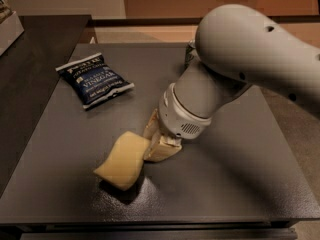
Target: Pick sponge
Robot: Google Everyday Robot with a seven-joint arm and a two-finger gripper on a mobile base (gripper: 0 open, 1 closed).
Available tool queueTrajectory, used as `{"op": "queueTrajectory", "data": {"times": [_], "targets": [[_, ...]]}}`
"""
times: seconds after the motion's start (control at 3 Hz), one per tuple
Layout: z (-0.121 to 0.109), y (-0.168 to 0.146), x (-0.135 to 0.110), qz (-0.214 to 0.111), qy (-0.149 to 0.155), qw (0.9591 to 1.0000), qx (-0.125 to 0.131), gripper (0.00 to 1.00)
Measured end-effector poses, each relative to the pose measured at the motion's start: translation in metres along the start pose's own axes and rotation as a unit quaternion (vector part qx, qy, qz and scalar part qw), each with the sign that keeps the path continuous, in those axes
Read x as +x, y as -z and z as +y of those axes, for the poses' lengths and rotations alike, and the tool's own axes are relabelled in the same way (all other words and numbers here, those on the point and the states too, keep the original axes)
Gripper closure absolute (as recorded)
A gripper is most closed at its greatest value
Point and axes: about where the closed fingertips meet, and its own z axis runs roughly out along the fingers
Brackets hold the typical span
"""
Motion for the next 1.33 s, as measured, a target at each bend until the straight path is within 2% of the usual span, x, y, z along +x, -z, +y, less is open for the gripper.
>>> {"op": "queueTrajectory", "data": {"times": [0.33, 1.0, 1.33], "targets": [[-0.009, 0.016, -0.006, -0.006, -0.003, 0.9999, 0.009, 1.00], [-0.036, 0.066, -0.022, -0.011, -0.015, 0.9994, 0.029, 1.00], [-0.049, 0.110, -0.028, -0.012, -0.008, 0.9988, 0.046, 1.00]]}}
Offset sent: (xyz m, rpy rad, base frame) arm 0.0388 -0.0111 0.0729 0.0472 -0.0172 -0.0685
